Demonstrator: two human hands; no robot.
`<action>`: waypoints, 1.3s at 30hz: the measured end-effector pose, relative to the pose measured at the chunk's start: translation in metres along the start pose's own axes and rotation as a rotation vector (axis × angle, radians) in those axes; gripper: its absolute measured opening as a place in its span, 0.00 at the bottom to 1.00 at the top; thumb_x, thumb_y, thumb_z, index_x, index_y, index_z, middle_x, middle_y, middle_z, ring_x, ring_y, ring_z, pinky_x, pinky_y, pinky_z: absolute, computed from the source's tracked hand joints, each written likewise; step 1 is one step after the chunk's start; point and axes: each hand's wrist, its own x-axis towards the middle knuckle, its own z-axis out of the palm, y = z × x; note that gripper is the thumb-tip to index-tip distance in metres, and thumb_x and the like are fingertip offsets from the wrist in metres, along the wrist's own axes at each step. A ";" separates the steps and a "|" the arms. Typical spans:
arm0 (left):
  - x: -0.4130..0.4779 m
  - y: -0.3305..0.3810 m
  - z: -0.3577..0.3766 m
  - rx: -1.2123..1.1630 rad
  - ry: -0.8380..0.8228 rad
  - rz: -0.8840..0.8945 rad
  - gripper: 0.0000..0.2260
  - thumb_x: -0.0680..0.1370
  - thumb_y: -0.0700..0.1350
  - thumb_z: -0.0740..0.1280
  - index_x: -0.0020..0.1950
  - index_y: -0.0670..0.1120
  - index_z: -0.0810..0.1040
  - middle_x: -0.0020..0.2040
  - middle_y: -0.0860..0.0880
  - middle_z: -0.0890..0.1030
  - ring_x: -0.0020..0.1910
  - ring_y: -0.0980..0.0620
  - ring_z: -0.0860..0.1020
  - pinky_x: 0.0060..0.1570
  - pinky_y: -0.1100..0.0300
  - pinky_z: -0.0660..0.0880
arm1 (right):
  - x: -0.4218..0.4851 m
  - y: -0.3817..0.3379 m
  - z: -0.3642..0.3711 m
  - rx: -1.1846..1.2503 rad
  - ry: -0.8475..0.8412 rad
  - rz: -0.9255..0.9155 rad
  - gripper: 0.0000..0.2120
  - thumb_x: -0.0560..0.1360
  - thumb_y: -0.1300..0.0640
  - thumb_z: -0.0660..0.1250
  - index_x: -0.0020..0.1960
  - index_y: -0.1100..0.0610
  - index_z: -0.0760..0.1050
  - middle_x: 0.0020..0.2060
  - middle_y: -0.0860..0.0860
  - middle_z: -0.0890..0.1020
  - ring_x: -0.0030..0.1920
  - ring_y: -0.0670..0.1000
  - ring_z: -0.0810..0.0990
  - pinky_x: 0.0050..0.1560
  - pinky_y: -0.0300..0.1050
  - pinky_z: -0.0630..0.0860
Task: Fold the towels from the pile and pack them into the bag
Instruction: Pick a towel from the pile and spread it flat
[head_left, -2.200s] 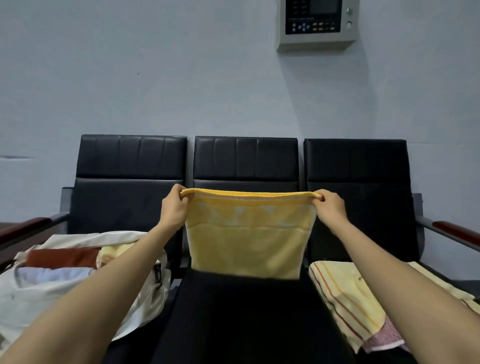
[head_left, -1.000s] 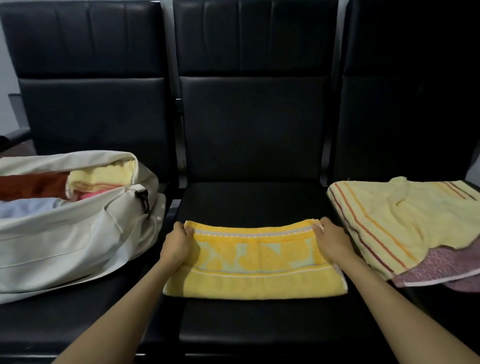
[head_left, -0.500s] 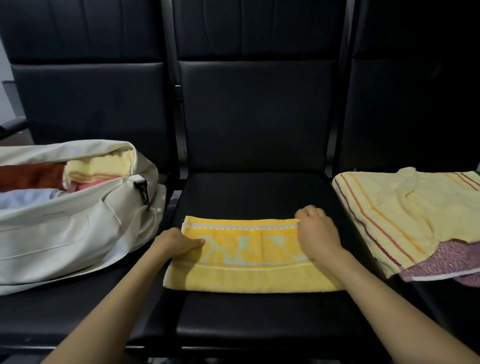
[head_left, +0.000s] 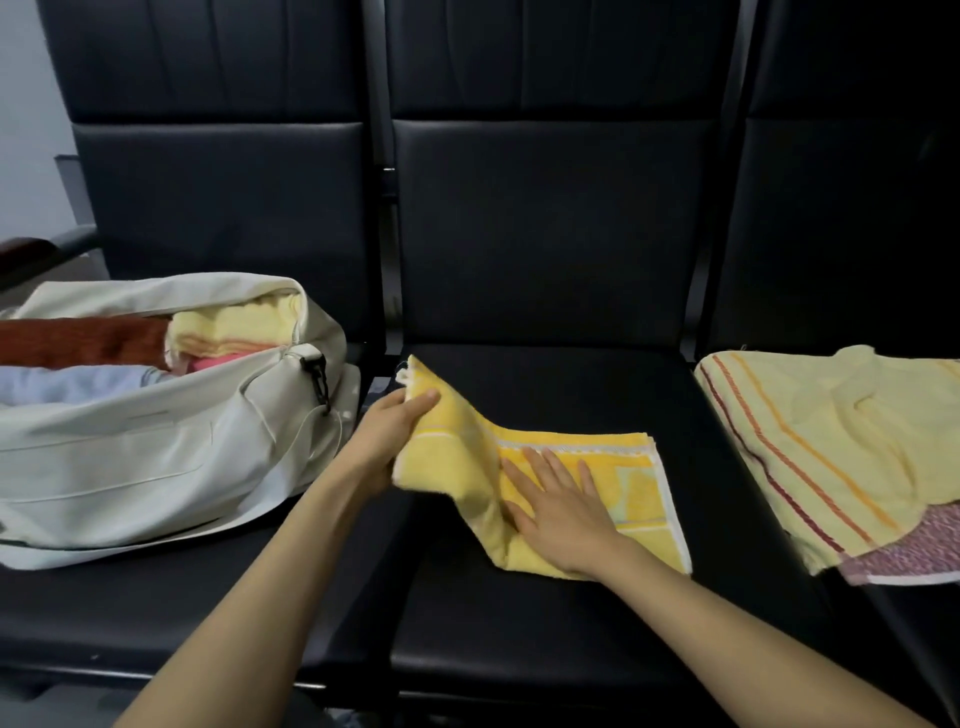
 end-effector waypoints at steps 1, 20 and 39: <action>-0.001 0.002 0.007 -0.040 -0.060 -0.003 0.07 0.80 0.43 0.64 0.55 0.41 0.77 0.45 0.44 0.84 0.41 0.50 0.83 0.37 0.59 0.79 | 0.004 -0.005 0.000 -0.016 -0.005 -0.005 0.30 0.81 0.38 0.45 0.78 0.44 0.37 0.78 0.48 0.38 0.77 0.50 0.34 0.74 0.60 0.35; -0.009 -0.034 0.092 0.185 -0.570 -0.296 0.14 0.83 0.48 0.58 0.57 0.38 0.75 0.47 0.44 0.80 0.40 0.51 0.80 0.42 0.59 0.80 | -0.019 0.073 -0.045 0.622 0.210 0.320 0.15 0.82 0.59 0.53 0.51 0.58 0.78 0.44 0.52 0.80 0.41 0.49 0.77 0.39 0.41 0.71; 0.007 -0.045 0.061 0.955 -0.012 -0.096 0.24 0.80 0.56 0.61 0.68 0.41 0.65 0.63 0.44 0.73 0.59 0.46 0.74 0.53 0.55 0.72 | -0.028 0.063 -0.060 0.801 0.018 0.432 0.25 0.75 0.60 0.65 0.66 0.56 0.55 0.54 0.55 0.74 0.50 0.52 0.77 0.49 0.48 0.76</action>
